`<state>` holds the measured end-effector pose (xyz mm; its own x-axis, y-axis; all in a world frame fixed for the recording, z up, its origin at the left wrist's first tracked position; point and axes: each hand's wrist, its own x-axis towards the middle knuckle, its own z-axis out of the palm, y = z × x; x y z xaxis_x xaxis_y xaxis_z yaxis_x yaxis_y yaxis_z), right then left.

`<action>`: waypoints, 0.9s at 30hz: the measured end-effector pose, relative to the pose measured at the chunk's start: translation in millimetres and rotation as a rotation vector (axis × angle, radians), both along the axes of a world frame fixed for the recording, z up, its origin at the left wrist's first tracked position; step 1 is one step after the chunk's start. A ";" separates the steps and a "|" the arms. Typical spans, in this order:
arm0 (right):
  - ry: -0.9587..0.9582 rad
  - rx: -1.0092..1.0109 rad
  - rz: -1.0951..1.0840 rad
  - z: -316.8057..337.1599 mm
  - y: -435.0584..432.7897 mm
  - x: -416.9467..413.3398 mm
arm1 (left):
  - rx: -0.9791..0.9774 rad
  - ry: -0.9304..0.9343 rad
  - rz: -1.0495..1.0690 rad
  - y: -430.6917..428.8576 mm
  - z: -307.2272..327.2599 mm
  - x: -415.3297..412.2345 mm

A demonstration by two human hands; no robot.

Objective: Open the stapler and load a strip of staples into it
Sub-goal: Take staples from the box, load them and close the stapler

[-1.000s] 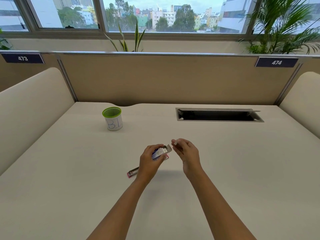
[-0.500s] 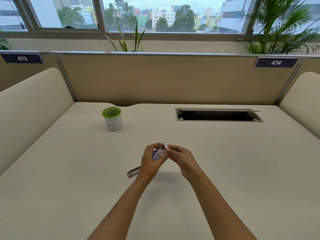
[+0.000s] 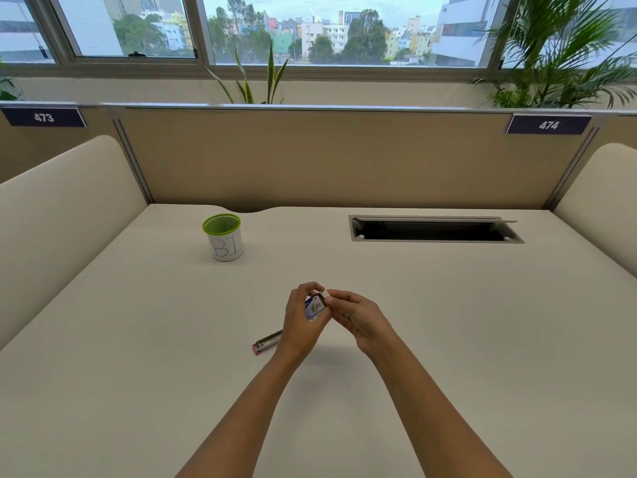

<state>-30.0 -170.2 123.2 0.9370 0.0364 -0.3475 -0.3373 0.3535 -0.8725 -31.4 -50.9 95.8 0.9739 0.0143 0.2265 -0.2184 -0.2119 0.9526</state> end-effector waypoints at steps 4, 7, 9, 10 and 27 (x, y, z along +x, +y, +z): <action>0.019 0.029 0.001 -2.0 -0.8 1.0 | 0.036 0.012 -0.014 -1.9 -2.0 1.8; 0.034 0.059 -0.022 -3.5 -3.1 1.7 | 0.068 0.040 -0.018 -3.1 -1.6 3.0; 0.013 0.032 -0.055 -4.7 -2.4 1.4 | 0.093 0.051 -0.020 -4.0 -2.5 3.9; 0.002 0.002 -0.077 -5.8 -1.6 1.5 | 0.115 0.054 -0.018 -4.5 -3.3 4.1; -0.073 -0.345 0.030 -11.7 0.6 2.8 | 0.314 0.183 0.010 -4.7 -5.7 8.3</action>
